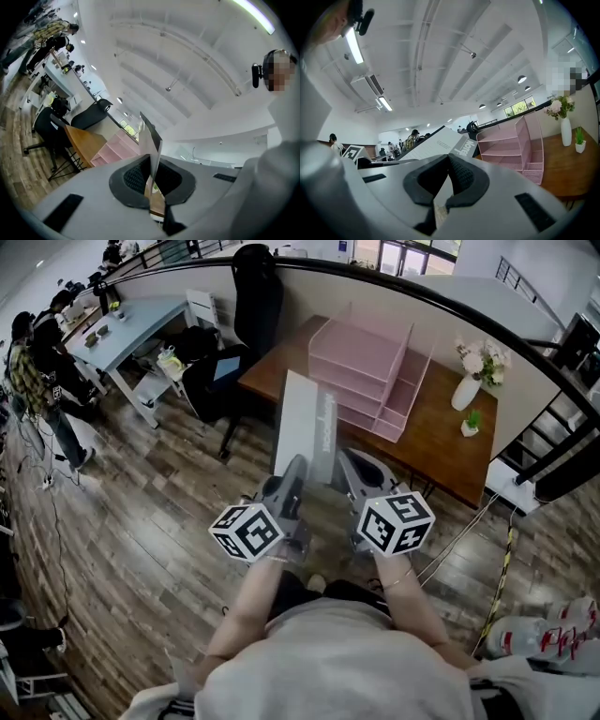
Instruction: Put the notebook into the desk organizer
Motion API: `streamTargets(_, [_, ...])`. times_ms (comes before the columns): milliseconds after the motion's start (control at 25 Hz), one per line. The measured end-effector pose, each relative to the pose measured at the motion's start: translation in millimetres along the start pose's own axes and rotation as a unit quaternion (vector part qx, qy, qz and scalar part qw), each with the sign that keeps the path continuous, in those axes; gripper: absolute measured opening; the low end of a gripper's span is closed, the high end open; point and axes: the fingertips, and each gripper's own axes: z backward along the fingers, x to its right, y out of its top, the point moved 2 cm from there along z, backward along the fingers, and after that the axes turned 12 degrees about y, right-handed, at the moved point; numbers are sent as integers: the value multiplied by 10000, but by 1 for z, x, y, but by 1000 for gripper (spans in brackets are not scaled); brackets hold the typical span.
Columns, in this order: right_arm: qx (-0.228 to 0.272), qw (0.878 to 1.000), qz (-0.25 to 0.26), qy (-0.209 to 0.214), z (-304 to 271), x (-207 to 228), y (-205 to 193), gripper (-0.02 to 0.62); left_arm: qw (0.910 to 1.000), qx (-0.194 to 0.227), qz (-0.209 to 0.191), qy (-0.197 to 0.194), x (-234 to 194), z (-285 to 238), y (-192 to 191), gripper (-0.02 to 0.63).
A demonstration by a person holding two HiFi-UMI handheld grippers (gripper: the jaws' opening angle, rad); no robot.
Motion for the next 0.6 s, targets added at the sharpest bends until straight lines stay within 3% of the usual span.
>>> streamTargets(200, [56, 9996, -84, -257, -1, 36, 5, 11, 9995, -195, 251, -44, -12, -24, -10, 19])
streamTargets(600, [107, 9974, -277, -649, -17, 79, 3, 11, 9966, -392, 368, -621, -6, -106, 16, 19])
